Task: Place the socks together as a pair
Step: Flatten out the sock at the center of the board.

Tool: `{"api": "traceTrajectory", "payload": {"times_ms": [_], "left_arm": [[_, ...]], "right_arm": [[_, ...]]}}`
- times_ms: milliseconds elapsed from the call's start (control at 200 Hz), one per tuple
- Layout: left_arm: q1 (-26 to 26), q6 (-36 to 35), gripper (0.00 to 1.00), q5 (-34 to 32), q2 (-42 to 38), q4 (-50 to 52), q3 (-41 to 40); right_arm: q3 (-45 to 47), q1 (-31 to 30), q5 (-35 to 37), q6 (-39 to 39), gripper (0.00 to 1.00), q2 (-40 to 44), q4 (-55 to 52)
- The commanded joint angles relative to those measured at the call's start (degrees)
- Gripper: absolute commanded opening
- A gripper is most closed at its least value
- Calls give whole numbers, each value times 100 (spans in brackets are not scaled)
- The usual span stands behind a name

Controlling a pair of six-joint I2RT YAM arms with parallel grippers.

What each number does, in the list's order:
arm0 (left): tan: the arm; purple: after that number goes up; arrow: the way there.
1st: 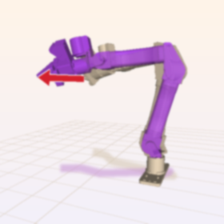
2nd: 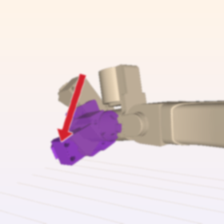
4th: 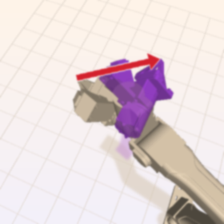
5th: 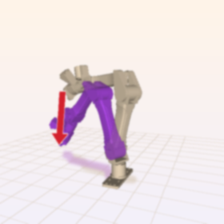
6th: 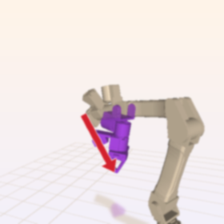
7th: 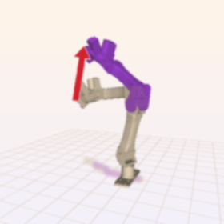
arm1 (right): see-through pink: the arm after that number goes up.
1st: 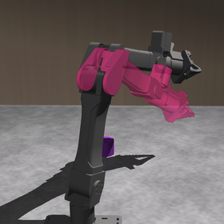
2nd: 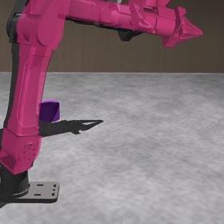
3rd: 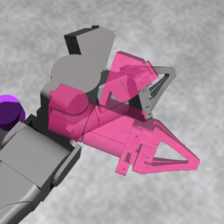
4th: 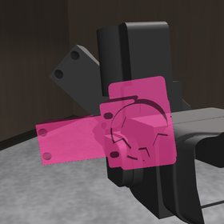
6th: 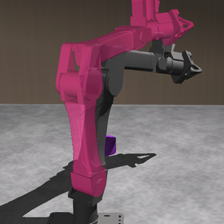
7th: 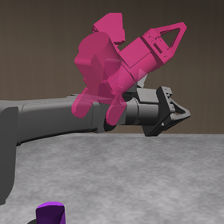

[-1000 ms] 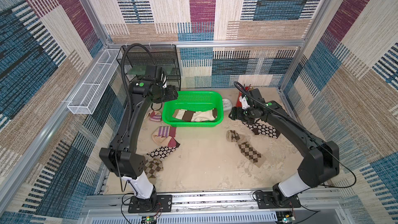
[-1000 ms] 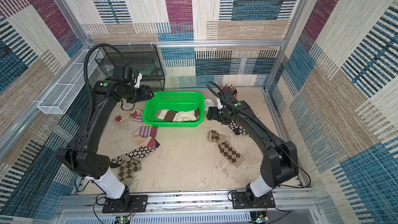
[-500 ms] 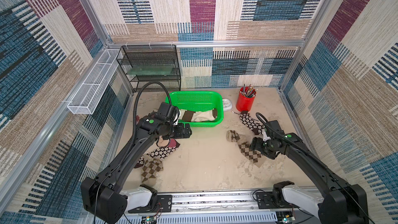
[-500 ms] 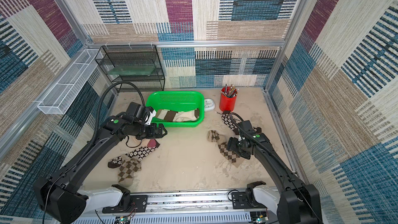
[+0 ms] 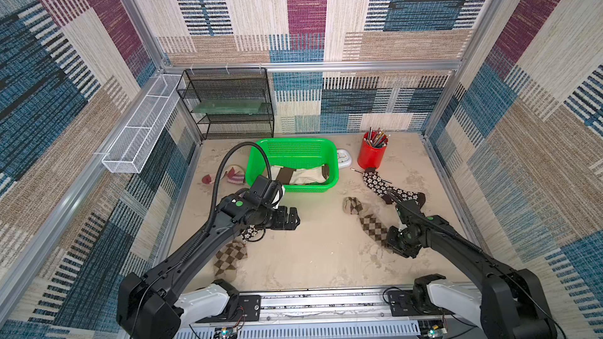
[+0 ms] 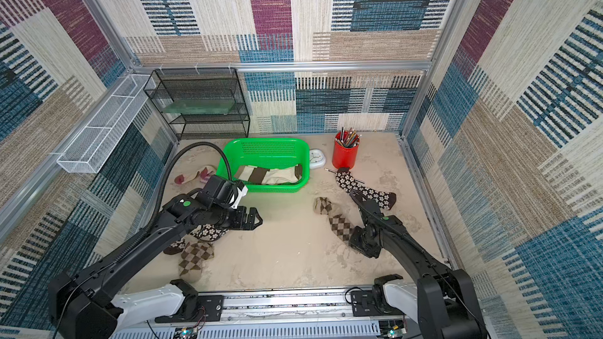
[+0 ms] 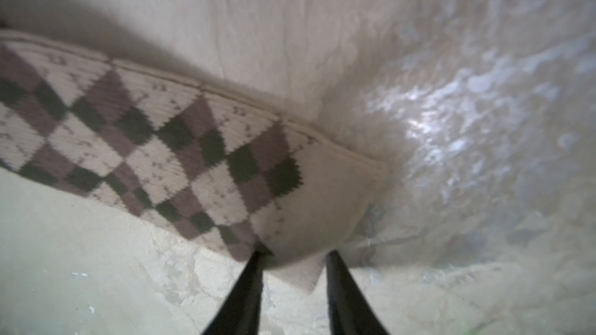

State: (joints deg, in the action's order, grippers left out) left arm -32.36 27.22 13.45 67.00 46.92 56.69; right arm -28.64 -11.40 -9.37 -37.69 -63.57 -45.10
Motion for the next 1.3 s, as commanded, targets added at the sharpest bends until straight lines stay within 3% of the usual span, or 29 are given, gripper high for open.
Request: {"api": "traceTrajectory", "payload": {"times_ms": [0,100,230,336,486,626,756,846,981,1197,1292], "left_arm": [[2,108,99,13,-89,-60,-142],[2,110,99,54,-121,-65,-242],[2,93,98,78,-180,-89,-349],[2,71,98,144,-213,-111,-448],[2,77,97,325,-299,-199,-691],[2,208,97,571,-461,-338,-1032],[-16,451,96,763,-687,-350,-1294],[-20,641,95,647,-1051,-240,-1449],[-209,1267,94,659,-1549,-324,-1764],[-1732,2432,94,-123,-668,-600,-1568],[-2204,3108,93,-417,-276,-941,-1621]], "right_arm": [[134,-160,-222,-291,19,50,343],[229,-516,-532,-666,8,153,607],[276,-1529,-1009,-1787,2,212,1320],[64,-2563,-1149,-2796,0,105,1996],[-383,-3517,-1299,-3790,1,-284,2900],[-984,-4195,-1375,-4128,11,-952,3182],[-1371,-4564,-1662,-4240,45,-1412,3443],[-1752,-4587,-1743,-3916,63,-1491,2968],[-2265,-4185,-1592,-2915,65,-1263,1500],[-2141,-2386,-1398,-893,67,-702,277],[-2035,-1965,-1413,-423,76,-490,335]]}}
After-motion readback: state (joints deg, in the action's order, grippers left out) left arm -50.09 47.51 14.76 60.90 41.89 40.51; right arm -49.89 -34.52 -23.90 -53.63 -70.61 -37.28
